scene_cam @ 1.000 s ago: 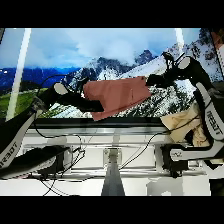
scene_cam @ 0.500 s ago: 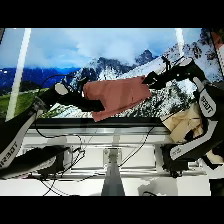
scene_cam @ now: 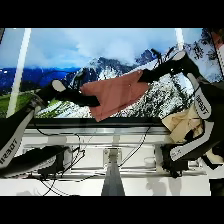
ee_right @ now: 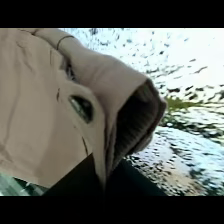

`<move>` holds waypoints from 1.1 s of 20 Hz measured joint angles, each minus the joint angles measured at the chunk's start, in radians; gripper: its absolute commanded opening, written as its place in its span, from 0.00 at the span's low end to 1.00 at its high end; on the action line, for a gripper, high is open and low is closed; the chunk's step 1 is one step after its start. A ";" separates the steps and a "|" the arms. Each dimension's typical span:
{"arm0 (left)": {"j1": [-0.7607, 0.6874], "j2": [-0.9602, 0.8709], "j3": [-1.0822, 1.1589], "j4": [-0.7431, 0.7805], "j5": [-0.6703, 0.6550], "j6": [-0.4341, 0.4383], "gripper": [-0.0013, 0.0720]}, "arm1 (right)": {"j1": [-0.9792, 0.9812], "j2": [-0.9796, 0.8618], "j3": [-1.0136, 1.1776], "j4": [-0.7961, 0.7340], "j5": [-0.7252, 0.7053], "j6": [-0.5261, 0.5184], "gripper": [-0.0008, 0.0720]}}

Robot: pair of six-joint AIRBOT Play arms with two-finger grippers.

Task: Fold the clothes and pants, and hang the long-sleeved shirts on hangers.

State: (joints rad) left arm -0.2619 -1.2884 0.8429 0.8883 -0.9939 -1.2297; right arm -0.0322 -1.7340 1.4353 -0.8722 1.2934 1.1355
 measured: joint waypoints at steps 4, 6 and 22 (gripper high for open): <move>0.103 0.074 0.162 0.166 -0.059 0.007 0.03 | -0.061 0.174 0.088 -0.202 -0.032 0.144 0.04; 0.148 0.136 0.241 0.240 -0.074 0.011 0.03 | -0.118 0.279 0.107 -0.304 -0.033 0.239 0.04; 0.238 0.480 0.367 0.436 -0.081 0.018 0.03 | -0.784 0.882 0.077 -1.046 0.381 0.781 0.20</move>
State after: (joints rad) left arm -0.0242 -0.8082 1.2102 1.3243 -1.0752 -1.2121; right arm -0.8165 -0.8524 1.5120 -1.9179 1.6741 1.9163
